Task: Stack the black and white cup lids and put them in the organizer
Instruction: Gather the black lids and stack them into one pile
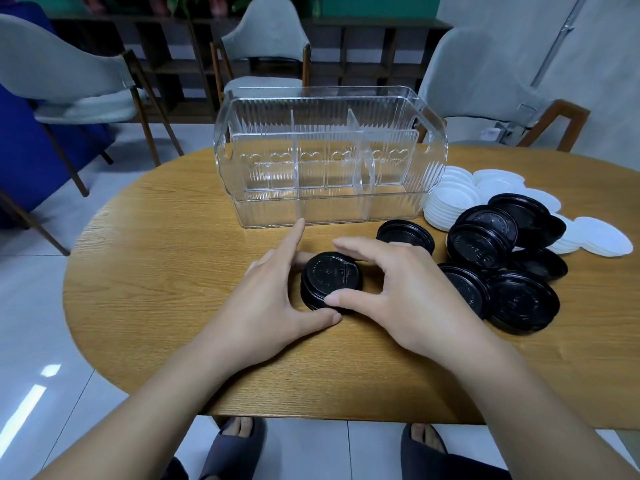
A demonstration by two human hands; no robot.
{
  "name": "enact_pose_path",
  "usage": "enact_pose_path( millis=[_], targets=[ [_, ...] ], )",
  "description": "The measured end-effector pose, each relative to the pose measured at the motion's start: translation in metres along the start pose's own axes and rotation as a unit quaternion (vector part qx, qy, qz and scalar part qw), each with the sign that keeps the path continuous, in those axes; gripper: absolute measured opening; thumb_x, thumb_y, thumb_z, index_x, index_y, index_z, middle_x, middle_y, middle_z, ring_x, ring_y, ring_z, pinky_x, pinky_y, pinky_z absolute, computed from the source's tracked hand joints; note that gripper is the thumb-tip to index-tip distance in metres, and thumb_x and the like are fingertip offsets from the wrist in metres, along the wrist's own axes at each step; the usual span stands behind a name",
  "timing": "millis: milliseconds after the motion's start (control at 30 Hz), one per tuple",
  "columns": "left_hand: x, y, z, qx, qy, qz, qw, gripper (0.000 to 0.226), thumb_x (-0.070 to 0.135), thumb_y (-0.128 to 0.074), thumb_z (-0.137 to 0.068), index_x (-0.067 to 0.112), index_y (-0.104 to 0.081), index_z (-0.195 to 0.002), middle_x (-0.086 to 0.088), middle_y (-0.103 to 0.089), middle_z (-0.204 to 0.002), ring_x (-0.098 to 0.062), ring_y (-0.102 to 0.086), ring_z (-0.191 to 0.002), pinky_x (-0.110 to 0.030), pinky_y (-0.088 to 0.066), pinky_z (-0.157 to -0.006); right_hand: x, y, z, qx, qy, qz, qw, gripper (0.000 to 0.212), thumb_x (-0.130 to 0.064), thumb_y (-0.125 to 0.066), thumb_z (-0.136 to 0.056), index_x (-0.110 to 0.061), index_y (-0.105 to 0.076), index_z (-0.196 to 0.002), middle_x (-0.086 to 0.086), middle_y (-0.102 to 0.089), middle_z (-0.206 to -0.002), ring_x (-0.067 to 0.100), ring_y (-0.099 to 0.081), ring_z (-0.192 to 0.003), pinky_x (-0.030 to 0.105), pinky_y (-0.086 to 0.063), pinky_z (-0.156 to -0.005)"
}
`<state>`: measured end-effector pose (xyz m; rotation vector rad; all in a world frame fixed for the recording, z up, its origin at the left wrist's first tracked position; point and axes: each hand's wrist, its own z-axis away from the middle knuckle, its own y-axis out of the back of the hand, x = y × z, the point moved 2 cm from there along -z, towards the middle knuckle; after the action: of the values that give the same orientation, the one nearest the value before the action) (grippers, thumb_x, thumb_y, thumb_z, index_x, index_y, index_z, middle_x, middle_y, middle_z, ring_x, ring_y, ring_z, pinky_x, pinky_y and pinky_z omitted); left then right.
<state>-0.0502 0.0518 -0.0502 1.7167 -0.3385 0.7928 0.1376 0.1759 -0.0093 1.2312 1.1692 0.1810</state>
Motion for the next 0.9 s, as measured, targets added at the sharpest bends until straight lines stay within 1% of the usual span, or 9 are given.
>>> enact_pose_path(
  millis=[167,367,433,500,567,633,767,800,900],
  targets=[
    [0.000,0.000,0.001,0.004,-0.002,-0.012,1.000,0.136,0.075,-0.087,-0.073,0.052,-0.001,-0.175,0.037,-0.055,-0.146,-0.004,-0.043,-0.149,-0.038,-0.035,-0.129,-0.003,0.004,-0.001,-0.008,0.003,-0.014,1.000,0.082,-0.062,-0.089,-0.080,-0.046,-0.059,-0.154,-0.025,-0.066,-0.148,-0.005,-0.055,-0.142,0.031,-0.046,-0.121],
    [0.001,-0.001,0.002,0.021,0.002,-0.026,0.999,0.128,0.067,-0.093,-0.073,0.046,-0.019,-0.175,0.040,-0.051,-0.136,0.006,-0.044,-0.142,-0.019,-0.032,-0.116,-0.005,0.001,-0.001,0.016,0.005,0.009,1.000,0.086,-0.068,-0.087,-0.078,-0.041,-0.059,-0.154,-0.021,-0.069,-0.146,0.000,-0.060,-0.139,0.033,-0.049,-0.119],
    [0.003,0.000,0.002,0.025,0.001,-0.031,0.999,0.120,0.064,-0.094,-0.074,0.047,-0.028,-0.173,0.036,-0.052,-0.134,0.006,-0.046,-0.138,-0.012,-0.032,-0.112,-0.007,0.001,0.001,0.019,0.007,0.002,1.000,0.084,-0.066,-0.087,-0.079,-0.041,-0.059,-0.154,-0.021,-0.069,-0.145,-0.001,-0.060,-0.138,0.032,-0.049,-0.118],
    [0.004,0.000,0.002,0.025,-0.011,-0.034,0.999,0.109,0.060,-0.094,-0.077,0.044,-0.040,-0.169,0.043,-0.047,-0.132,0.005,-0.046,-0.139,-0.007,-0.032,-0.113,-0.008,0.000,0.003,0.022,0.010,-0.005,1.000,0.079,-0.062,-0.088,-0.081,-0.040,-0.060,-0.152,-0.021,-0.071,-0.141,-0.001,-0.062,-0.134,0.029,-0.049,-0.115],
    [0.007,-0.001,0.003,0.015,-0.032,-0.040,0.999,0.101,0.064,-0.090,-0.078,0.041,-0.046,-0.166,0.043,-0.051,-0.138,0.003,-0.044,-0.143,-0.024,-0.037,-0.124,-0.010,0.000,0.005,0.026,0.018,-0.010,0.999,0.073,-0.058,-0.088,-0.083,-0.039,-0.062,-0.148,-0.020,-0.073,-0.136,0.000,-0.064,-0.128,0.027,-0.051,-0.110],
    [0.007,-0.001,0.004,0.003,-0.038,-0.039,0.998,0.099,0.073,-0.084,-0.077,0.042,-0.048,-0.163,0.036,-0.058,-0.145,0.001,-0.044,-0.143,-0.039,-0.042,-0.124,-0.010,0.000,0.006,0.026,0.025,-0.008,0.999,0.072,-0.057,-0.088,-0.084,-0.039,-0.062,-0.149,-0.019,-0.073,-0.135,0.001,-0.063,-0.127,0.023,-0.050,-0.108],
    [0.007,-0.001,0.005,0.005,-0.035,-0.028,0.999,0.096,0.079,-0.083,-0.079,0.042,-0.050,-0.161,0.034,-0.059,-0.147,0.003,-0.045,-0.141,-0.037,-0.044,-0.121,-0.005,0.007,0.006,0.025,0.040,0.010,0.999,0.073,-0.062,-0.083,-0.087,-0.036,-0.063,-0.152,-0.023,-0.064,-0.148,-0.005,-0.054,-0.137,0.007,-0.036,-0.113],
    [0.007,0.000,0.005,0.007,-0.035,-0.029,0.999,0.095,0.079,-0.082,-0.080,0.041,-0.050,-0.162,0.033,-0.058,-0.148,0.003,-0.045,-0.141,-0.037,-0.044,-0.122,-0.003,0.011,0.006,0.036,0.047,0.009,0.998,0.067,-0.060,-0.082,-0.089,-0.034,-0.066,-0.149,-0.022,-0.065,-0.148,-0.005,-0.055,-0.137,0.009,-0.036,-0.115],
    [0.007,0.000,0.004,0.006,-0.031,-0.033,0.999,0.099,0.084,-0.079,-0.079,0.041,-0.048,-0.163,0.032,-0.057,-0.151,0.002,-0.042,-0.145,-0.038,-0.042,-0.124,0.009,0.024,0.005,0.113,0.056,0.059,0.990,0.049,-0.050,-0.082,-0.093,-0.028,-0.076,-0.135,-0.014,-0.073,-0.135,0.012,-0.064,-0.127,0.030,-0.042,-0.119]
  ],
)
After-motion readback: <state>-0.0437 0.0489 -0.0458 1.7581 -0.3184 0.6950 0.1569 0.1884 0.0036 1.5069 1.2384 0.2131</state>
